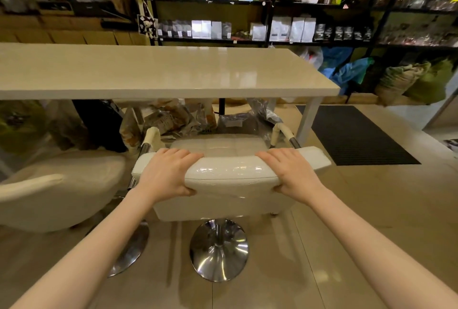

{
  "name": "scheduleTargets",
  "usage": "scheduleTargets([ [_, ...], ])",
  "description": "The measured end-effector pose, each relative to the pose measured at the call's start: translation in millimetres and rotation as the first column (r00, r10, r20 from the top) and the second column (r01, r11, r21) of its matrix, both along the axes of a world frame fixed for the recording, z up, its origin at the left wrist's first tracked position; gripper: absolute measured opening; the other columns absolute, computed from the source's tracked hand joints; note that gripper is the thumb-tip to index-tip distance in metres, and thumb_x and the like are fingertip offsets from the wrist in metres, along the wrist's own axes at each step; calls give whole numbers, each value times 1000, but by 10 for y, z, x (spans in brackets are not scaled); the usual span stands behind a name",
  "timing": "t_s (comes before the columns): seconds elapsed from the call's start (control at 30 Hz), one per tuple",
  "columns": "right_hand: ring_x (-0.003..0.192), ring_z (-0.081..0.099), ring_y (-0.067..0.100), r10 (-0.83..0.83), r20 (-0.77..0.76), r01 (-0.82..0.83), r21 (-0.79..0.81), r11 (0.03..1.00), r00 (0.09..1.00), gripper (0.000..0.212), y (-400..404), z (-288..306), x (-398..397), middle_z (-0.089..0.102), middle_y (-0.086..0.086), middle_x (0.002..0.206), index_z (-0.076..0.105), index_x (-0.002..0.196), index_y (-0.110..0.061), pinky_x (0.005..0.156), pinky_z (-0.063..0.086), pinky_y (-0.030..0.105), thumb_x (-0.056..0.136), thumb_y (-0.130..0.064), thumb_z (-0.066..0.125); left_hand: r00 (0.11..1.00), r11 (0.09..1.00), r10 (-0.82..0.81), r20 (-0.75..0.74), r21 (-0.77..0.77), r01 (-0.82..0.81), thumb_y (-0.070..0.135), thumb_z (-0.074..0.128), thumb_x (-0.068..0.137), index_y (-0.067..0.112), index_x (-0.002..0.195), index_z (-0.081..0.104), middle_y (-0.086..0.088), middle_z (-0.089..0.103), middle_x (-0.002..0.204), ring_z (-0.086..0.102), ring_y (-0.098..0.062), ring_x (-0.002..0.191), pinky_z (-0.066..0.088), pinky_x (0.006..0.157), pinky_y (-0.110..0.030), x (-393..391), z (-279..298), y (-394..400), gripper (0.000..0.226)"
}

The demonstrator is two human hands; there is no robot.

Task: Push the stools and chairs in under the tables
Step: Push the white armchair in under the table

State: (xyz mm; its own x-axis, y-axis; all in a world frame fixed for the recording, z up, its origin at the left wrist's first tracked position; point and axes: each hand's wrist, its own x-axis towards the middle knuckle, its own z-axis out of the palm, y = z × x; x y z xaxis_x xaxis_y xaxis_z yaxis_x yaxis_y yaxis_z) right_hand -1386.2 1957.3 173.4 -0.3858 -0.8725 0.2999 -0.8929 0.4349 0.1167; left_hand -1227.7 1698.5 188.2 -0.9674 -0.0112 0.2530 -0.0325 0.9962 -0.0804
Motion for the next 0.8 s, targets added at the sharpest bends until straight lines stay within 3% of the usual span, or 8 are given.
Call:
scheduleTargets([
  [0.37, 108, 52, 25, 21, 13, -21, 31, 999, 1000, 97, -23, -12, 31, 57, 4, 119, 39, 134, -17, 90, 44, 40, 50, -20, 87, 999, 999, -52, 11, -3, 52, 59, 76, 46, 26, 119, 50, 5, 63, 100, 59, -19, 92, 45, 75, -35, 43, 1, -59, 84],
  [0.47, 115, 47, 21, 58, 58, -58, 8, 998, 997, 94, 7, 30, 18, 53, 3, 128, 37, 138, -18, 96, 39, 37, 58, -42, 80, 996, 997, -76, 37, 23, 75, 76, 56, 55, 25, 120, 50, 4, 63, 105, 59, -20, 95, 42, 79, -35, 31, 50, -62, 83],
  [0.53, 122, 44, 19, 72, 127, -63, -72, 995, 989, 89, 30, 78, 39, 49, 2, 136, 36, 140, -19, 101, 36, 38, 66, -60, 65, 996, 994, -58, 71, 95, 51, 90, 31, 60, 25, 122, 50, 5, 61, 112, 56, -16, 101, 37, 85, -33, -21, 144, -16, 92],
  [0.6, 128, 38, 14, 80, 295, -7, -238, 971, 952, 83, 49, 132, 55, 45, -1, 141, 34, 141, -22, 105, 34, 37, 73, -66, 51, 997, 987, -27, 75, 157, 15, 93, 8, 59, 25, 127, 47, 3, 57, 124, 52, -14, 111, 34, 94, -33, -159, 257, 68, 104],
  [0.67, 130, 33, 8, 114, 420, 74, -406, 911, 901, 80, 77, 194, 42, 41, -3, 144, 31, 143, -25, 105, 29, 29, 76, -67, 44, 999, 974, -31, 15, 224, 27, 91, 6, 62, 22, 136, 40, -1, 49, 138, 46, -17, 123, 32, 103, -37, -334, 409, 204, 107],
  [0.73, 132, 29, 6, 95, 410, 133, -493, 860, 907, 78, 187, 258, -83, 39, -5, 145, 32, 143, -25, 106, 23, 25, 78, -69, 40, 994, 959, -92, -63, 263, 106, 86, 13, 68, 21, 141, 33, -3, 42, 144, 41, -20, 129, 31, 105, -40, -641, 550, 398, 100],
  [0.8, 133, 30, 8, 28, 350, 171, -525, 834, 936, 73, 368, 335, -291, 41, -2, 144, 35, 141, -23, 107, 23, 30, 81, -63, 41, 980, 940, -159, -119, 285, 187, 82, 18, 72, 22, 143, 29, -4, 35, 148, 36, -21, 132, 30, 107, -42, -1004, 680, 651, 94],
])
